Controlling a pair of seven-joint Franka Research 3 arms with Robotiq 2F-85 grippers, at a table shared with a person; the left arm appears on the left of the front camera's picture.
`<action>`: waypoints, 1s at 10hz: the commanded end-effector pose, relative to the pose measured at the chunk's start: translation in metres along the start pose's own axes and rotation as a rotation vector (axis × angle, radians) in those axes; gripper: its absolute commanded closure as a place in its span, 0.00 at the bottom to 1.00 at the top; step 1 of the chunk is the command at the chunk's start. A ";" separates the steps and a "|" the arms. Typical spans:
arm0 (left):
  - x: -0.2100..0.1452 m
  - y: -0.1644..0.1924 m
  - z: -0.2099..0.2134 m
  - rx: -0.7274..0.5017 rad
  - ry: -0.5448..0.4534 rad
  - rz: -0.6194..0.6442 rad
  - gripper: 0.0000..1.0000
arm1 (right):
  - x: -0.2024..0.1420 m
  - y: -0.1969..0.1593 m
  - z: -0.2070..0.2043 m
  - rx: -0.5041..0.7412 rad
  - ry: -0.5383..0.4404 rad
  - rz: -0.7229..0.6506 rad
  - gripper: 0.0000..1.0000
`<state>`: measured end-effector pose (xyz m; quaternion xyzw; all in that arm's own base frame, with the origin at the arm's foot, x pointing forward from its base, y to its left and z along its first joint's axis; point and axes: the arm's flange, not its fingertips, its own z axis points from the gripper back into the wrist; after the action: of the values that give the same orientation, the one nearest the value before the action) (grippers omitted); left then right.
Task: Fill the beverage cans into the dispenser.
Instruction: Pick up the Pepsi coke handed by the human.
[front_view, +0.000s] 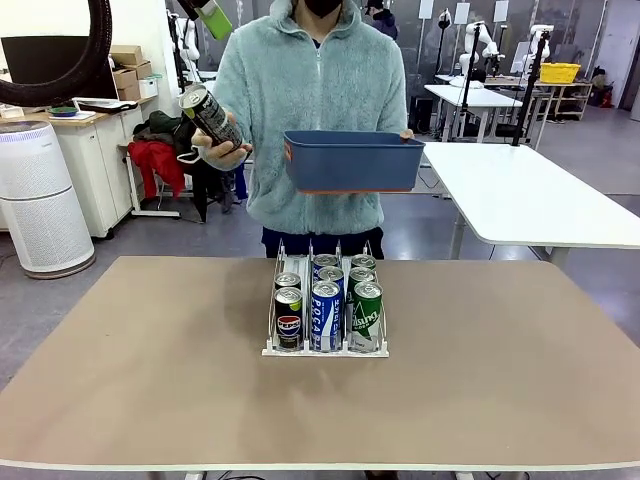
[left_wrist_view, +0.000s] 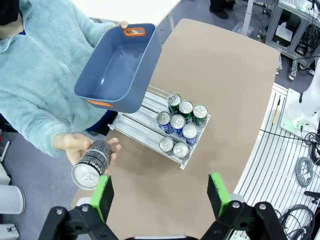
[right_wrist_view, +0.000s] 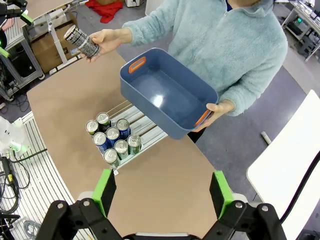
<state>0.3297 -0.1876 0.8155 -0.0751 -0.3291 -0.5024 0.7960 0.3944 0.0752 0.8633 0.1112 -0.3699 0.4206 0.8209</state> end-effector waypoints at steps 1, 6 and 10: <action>0.000 0.000 0.001 -0.022 -0.001 -0.014 0.00 | 0.000 0.001 0.000 -0.001 0.000 -0.013 0.00; 0.000 0.000 0.001 -0.022 -0.001 -0.014 0.00 | 0.000 0.001 0.000 -0.001 0.000 -0.013 0.00; -0.020 0.013 -0.007 0.054 0.065 0.022 0.00 | 0.000 0.001 0.000 -0.001 0.000 -0.013 0.00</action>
<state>0.3397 -0.1765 0.8090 -0.0593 -0.3211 -0.4933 0.8063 0.3944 0.0752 0.8633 0.1112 -0.3699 0.4206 0.8209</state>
